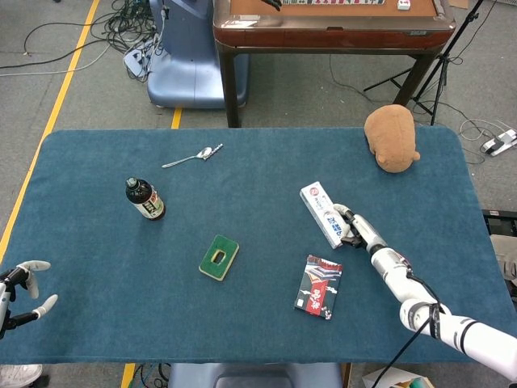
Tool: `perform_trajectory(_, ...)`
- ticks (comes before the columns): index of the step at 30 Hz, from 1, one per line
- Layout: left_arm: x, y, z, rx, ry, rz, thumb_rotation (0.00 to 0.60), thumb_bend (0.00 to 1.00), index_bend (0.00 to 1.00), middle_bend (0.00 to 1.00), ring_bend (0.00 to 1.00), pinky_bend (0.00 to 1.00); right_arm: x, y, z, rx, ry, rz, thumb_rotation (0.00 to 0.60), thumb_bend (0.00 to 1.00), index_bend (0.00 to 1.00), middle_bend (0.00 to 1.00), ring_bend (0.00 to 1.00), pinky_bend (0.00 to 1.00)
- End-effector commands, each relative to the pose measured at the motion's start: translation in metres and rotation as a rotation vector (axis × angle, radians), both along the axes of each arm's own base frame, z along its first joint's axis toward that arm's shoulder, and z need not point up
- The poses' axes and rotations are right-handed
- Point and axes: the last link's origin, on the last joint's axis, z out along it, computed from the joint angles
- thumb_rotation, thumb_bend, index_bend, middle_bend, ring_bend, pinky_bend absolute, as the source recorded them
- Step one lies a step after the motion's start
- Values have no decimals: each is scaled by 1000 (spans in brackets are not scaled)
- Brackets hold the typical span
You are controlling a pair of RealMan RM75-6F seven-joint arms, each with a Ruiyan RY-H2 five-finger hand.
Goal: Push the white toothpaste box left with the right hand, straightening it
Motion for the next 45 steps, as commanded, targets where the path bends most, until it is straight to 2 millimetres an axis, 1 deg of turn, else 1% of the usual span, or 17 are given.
perform_trajectory(1, 0, 0, 0, 0, 0, 1, 600, 209, 373, 667, 563, 668, 0, 2, 0, 7, -2, 1, 600, 1000, 76, 76, 79, 218)
perform_trajectory(9, 0, 0, 0, -3, 1, -1, 600, 210, 373, 668, 563, 668, -4, 14, 12, 16, 3, 1, 600, 1000, 76, 75, 90, 260)
perform_trajectory(15, 1, 0, -2, -5, 5, -5, 600, 209, 373, 667, 563, 668, -5, 23, 23, 11, 6, 10, 600, 1000, 76, 76, 99, 266)
perform_trajectory(20, 1, 1, -3, -10, 9, -4, 600, 209, 373, 667, 563, 668, -6, 29, 26, 22, 1, 11, 600, 1000, 76, 76, 100, 268)
perform_trajectory(26, 2, 1, -4, -10, 11, -5, 600, 210, 373, 667, 564, 668, -2, 32, 21, 36, -20, 20, 600, 1000, 76, 76, 100, 268)
perform_trajectory(35, 2, 0, -3, -9, 8, -5, 600, 209, 373, 668, 564, 668, 11, 35, 8, 67, -65, 54, 600, 1000, 76, 76, 106, 268)
perform_trajectory(45, 1, 0, -2, -6, 5, -4, 600, 209, 374, 668, 564, 669, 26, 34, -7, 80, -95, 87, 600, 1000, 76, 78, 106, 268)
